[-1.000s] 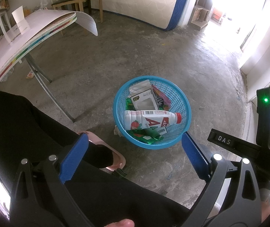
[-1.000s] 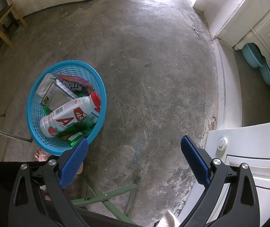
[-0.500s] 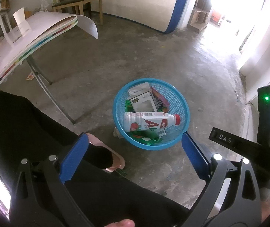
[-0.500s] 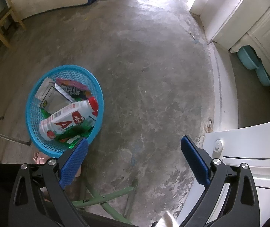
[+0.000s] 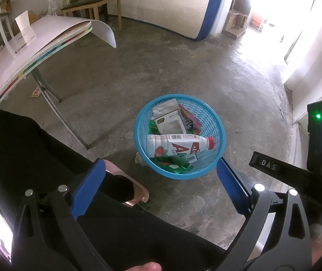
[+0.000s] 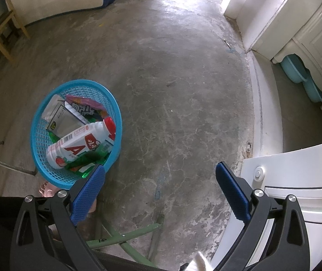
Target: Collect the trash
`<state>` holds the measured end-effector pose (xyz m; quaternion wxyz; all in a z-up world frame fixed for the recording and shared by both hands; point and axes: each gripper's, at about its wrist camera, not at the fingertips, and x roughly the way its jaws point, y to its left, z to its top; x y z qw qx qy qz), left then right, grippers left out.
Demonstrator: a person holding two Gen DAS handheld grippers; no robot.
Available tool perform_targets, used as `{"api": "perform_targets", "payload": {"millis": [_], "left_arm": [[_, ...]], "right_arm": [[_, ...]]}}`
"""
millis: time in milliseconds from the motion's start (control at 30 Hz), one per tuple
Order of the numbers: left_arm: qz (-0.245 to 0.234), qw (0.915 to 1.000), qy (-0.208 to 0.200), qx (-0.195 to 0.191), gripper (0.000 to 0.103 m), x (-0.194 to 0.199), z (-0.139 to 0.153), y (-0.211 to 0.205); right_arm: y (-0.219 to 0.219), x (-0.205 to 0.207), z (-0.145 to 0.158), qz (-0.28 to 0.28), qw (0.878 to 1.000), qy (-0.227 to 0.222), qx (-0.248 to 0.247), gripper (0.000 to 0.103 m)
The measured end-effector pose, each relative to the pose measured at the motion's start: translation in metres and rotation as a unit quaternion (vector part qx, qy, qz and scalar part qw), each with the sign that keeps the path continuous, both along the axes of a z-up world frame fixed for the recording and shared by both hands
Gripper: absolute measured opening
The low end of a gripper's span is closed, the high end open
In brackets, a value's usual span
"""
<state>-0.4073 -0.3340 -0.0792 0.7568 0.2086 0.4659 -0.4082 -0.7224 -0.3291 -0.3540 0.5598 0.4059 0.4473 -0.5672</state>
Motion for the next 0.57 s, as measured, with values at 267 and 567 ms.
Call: {"api": "perform_targets", "payload": {"millis": [267, 567], "left_arm": [[-0.004, 1.0000, -0.005, -0.006, 0.095, -0.0018, 0.0026, 0.0010], [0.003, 1.0000, -0.001, -0.001, 0.095, 0.0072, 0.0061, 0.0067]], "right_arm": [[0.0013, -0.0011, 0.0000, -0.002, 1.000, 0.001, 0.000, 0.095], [0.0006, -0.0026, -0.0004, 0.000, 1.000, 0.002, 0.002, 0.095]]}}
